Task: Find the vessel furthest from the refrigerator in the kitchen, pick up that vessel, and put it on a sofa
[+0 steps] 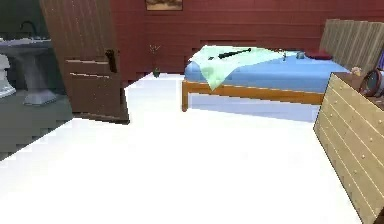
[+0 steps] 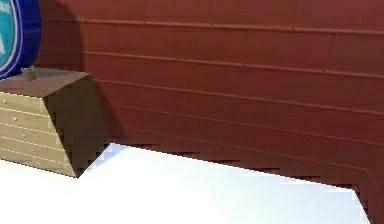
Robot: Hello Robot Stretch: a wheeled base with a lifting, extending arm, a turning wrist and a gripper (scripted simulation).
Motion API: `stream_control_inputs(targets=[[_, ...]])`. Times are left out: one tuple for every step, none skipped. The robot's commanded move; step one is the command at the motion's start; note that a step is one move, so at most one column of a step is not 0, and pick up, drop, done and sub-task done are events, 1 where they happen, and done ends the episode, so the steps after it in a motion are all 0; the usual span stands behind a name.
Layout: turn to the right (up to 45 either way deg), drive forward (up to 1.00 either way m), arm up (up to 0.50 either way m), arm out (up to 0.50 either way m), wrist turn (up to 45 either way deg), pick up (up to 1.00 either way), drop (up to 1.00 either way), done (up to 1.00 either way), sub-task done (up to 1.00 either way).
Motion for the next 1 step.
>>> stream_control_inputs(targets=[[-27.0,0.00,0.00,0.00,0.0,0.00,0.00,0.00,0.00]])
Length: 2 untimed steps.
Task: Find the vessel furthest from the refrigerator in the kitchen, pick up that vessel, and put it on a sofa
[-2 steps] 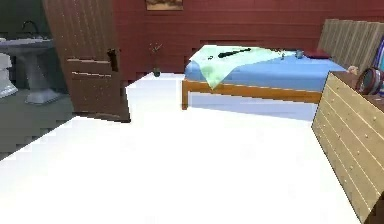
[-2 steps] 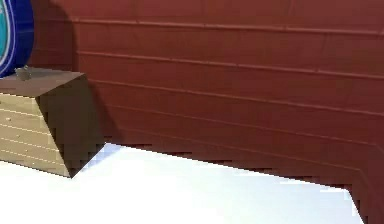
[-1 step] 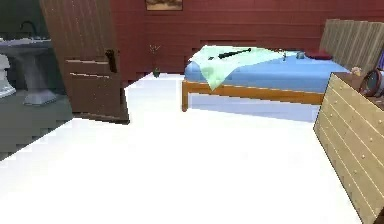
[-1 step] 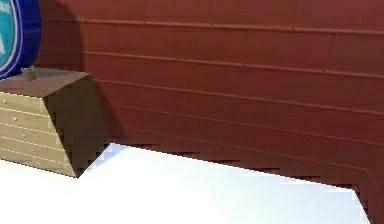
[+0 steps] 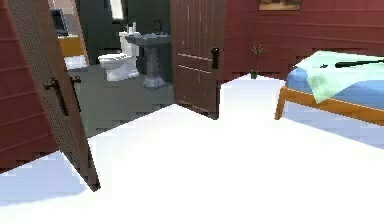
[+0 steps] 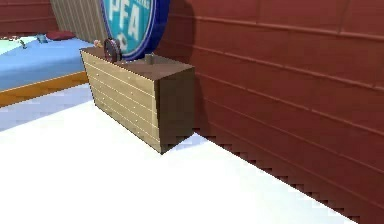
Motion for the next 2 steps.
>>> stream_control_inputs(targets=[[0.0,0.25,0.00,0.00,0.0,0.00,0.00,0.00,0.00],[-9.0,0.00,0.00,0.00,0.0,0.00,0.00,0.00,0.00]])
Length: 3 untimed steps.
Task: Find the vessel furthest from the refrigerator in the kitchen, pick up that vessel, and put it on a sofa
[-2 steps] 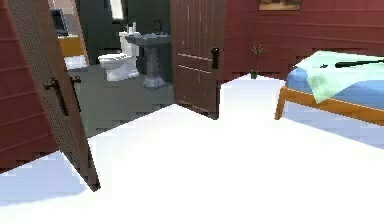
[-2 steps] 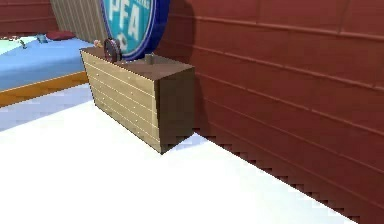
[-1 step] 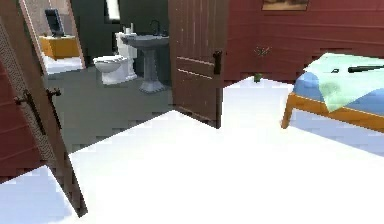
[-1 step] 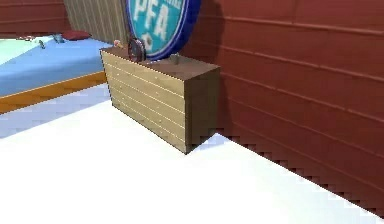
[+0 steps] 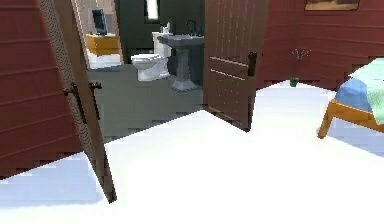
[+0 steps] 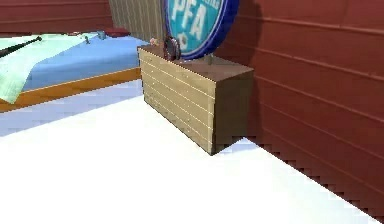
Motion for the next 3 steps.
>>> stream_control_inputs(targets=[[0.0,1.00,0.00,0.00,0.0,0.00,0.00,0.00,0.00],[0.0,0.45,0.00,0.00,0.0,0.00,0.00,0.00,0.00],[-36.0,0.00,0.00,0.00,0.0,0.00,0.00,0.00,0.00]])
